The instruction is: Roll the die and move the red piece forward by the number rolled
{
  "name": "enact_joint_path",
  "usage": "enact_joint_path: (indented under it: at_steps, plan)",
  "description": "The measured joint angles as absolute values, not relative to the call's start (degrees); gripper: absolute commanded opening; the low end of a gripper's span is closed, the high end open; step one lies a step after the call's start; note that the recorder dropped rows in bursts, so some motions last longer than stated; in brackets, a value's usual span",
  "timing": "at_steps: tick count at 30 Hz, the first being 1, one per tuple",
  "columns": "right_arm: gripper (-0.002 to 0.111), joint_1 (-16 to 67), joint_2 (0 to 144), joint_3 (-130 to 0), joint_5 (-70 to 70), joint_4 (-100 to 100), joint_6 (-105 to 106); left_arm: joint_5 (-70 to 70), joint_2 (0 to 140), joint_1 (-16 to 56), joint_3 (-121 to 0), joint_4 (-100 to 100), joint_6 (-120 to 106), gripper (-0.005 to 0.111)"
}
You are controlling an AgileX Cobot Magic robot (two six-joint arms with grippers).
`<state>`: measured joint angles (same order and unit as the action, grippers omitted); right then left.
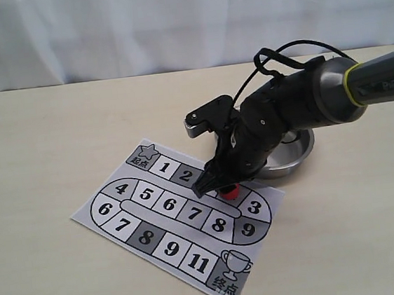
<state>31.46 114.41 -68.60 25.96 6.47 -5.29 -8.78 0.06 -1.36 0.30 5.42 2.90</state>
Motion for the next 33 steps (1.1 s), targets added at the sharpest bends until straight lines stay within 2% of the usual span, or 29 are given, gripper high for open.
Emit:
enact_joint_path:
  at_steps: [16, 18, 23, 28, 33]
  plan:
    - [0.051, 31.5, 110.3, -68.5, 25.9, 6.5, -5.3, -8.8, 0.1, -1.4, 0.3, 5.4, 2.9, 0.000]
    - [0.045, 31.5, 110.0, -68.5, 25.9, 6.5, -5.4, -8.8, 0.1, -1.4, 0.3, 5.4, 2.9, 0.000]
    - [0.004, 31.5, 109.0, -68.5, 27.3, 6.5, -5.4, -8.8, 0.1, -1.4, 0.3, 5.4, 2.9, 0.000]
    - [0.004, 29.9, 107.4, -68.5, 30.0, 6.5, -6.5, -8.8, 0.1, -1.4, 0.3, 5.4, 2.9, 0.000]
    - [0.004, 23.8, 105.4, -68.5, 33.7, 6.5, -7.8, -8.8, 0.1, -1.4, 0.3, 5.4, 2.9, 0.000]
